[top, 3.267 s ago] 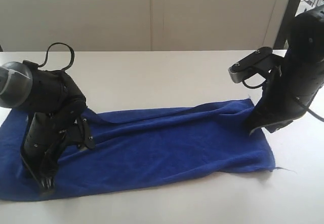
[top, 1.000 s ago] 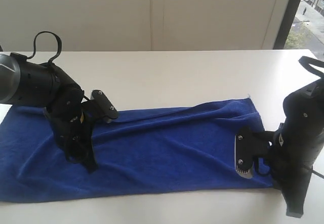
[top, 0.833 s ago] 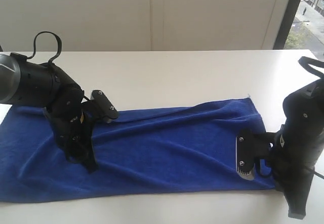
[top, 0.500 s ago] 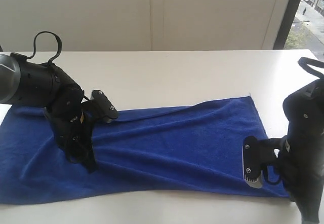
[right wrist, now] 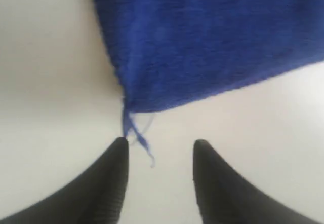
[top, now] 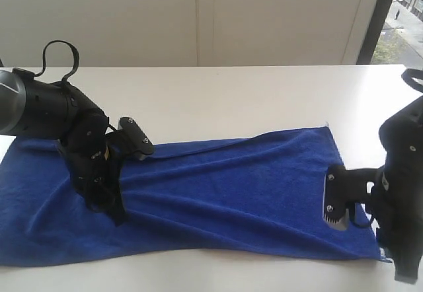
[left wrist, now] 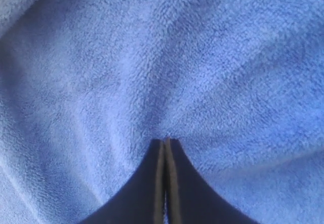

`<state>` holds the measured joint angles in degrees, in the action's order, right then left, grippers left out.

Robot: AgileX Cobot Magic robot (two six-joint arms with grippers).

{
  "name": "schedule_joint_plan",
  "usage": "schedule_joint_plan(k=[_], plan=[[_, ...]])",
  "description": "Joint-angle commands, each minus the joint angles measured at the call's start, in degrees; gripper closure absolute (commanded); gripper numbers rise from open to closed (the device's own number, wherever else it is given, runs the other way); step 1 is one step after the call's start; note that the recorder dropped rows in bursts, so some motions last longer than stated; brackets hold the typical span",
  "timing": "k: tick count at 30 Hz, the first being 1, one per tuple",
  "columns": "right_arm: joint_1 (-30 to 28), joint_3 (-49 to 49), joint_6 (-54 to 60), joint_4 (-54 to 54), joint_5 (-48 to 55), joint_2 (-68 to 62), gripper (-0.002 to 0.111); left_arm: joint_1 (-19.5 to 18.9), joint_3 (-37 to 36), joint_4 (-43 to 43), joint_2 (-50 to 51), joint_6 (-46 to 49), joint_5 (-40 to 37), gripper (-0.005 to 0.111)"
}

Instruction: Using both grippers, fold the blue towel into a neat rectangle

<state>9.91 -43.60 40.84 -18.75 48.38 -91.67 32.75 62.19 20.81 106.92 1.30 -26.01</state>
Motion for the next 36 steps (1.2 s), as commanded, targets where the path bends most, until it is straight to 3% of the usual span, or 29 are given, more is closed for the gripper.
schedule_joint_plan(k=[1, 5, 8, 10, 12, 13, 17, 21, 24, 26, 29, 32, 36], plan=[[-0.20, -1.57, -8.31, -5.41, -5.23, 5.54, 0.050, -0.05, 0.26, -2.66, -1.15, 0.34, -0.37, 0.107], [-0.20, -3.28, -15.82, -8.09, -10.44, 9.90, 0.048, -0.05, 1.27, -3.27, -3.96, 0.34, -0.73, 0.107], [-0.20, -3.93, -30.11, -7.73, -16.71, 11.58, 0.055, -0.05, 1.27, -3.27, -6.76, 0.65, -0.59, 0.107], [-0.20, -4.33, -38.23, -5.87, -17.90, 10.91, 0.078, -0.05, 1.27, -3.00, -8.69, 0.63, -0.97, 0.107], [-0.20, -4.42, -36.95, -1.83, -17.50, 9.26, 0.105, -0.05, 1.27, -2.44, -10.32, 0.63, -2.22, 0.107], [-0.20, -4.42, -34.37, 2.27, -16.85, 7.51, 0.107, -0.05, 1.27, -2.32, -10.92, 0.63, -2.92, 0.107], [-0.20, -4.59, -24.53, 15.68, -16.36, 1.95, 0.108, -0.05, 1.27, -2.20, -11.82, 0.63, -8.19, 0.107], [-0.20, -4.59, -21.49, 17.23, -16.29, -4.06, 0.108, -0.05, 1.27, -2.60, -11.82, 0.75, -21.07, 0.107], [-0.30, -4.59, -21.49, 14.70, -16.74, -6.89, 0.108, -0.05, 1.27, -2.60, -11.82, 1.52, -30.42, 0.107], [-0.30, -4.59, -22.56, 11.77, -16.07, -8.28, 0.108, -0.05, 1.17, -2.60, -11.82, 1.52, -32.61, 0.107], [-0.30, -4.59, -28.53, 5.62, -15.03, -9.17, 0.108, -0.05, 0.27, -2.60, -11.97, 1.52, -32.58, 0.107], [-0.69, -4.34, -44.98, -10.24, -12.58, -9.85, 0.108, -0.05, -2.75, -2.47, -12.23, 1.52, -32.71, 0.107], [-5.27, -4.34, -49.93, -12.83, -10.72, -10.25, 0.108, -0.05, -6.73, -1.63, -12.23, 1.52, -32.58, 0.107]])
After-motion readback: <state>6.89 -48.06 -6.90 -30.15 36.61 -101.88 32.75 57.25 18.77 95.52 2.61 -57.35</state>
